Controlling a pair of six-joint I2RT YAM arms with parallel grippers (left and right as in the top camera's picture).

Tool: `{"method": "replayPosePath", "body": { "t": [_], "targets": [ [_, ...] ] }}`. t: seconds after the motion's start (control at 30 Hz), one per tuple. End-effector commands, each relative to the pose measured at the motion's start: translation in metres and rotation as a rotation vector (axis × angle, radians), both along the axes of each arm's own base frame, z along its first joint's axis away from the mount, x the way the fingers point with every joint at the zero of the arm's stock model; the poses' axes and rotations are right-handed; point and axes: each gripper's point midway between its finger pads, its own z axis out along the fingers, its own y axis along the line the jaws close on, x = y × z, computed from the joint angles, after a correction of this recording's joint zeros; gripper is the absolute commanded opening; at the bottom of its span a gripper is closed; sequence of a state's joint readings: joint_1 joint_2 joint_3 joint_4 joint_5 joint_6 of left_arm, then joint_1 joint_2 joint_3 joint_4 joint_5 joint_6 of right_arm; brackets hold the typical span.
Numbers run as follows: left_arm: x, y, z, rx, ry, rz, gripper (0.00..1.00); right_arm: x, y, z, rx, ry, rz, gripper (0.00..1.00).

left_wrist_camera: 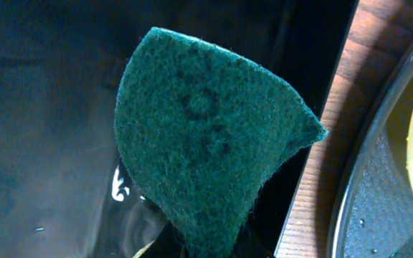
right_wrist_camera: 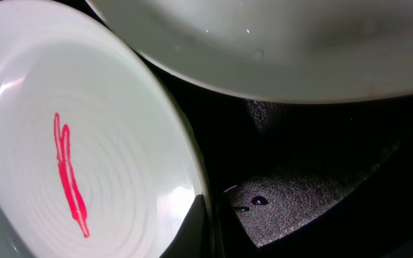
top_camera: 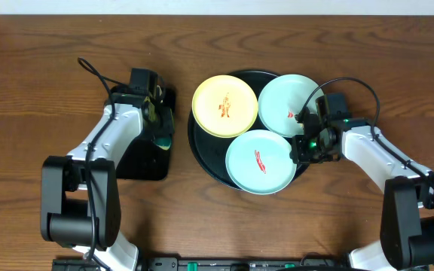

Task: Clean dirty plates on tray and stack at the side
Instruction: 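Lift the sponge with the left gripper and carry it toward the plates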

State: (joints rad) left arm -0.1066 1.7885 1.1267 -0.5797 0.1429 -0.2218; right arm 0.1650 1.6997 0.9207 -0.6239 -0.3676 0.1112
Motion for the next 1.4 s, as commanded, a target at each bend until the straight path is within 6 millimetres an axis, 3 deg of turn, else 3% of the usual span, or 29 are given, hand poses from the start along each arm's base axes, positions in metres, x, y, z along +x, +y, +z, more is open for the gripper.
{"method": "replayPosePath", "body": {
  "t": [0.0,0.3,1.37],
  "targets": [
    [-0.005,-0.009,-0.005,-0.017,0.023,0.036,0.07,0.004,0.004,0.003,0.010,-0.007,0.001,0.01],
    [-0.004,-0.023,-0.004,-0.027,0.010,0.038,0.07,0.003,0.004,0.002,0.008,0.000,0.001,0.01],
    [-0.006,-0.034,-0.003,-0.089,0.026,0.056,0.07,0.003,0.004,0.002,0.009,0.000,0.001,0.01]
  ]
}}
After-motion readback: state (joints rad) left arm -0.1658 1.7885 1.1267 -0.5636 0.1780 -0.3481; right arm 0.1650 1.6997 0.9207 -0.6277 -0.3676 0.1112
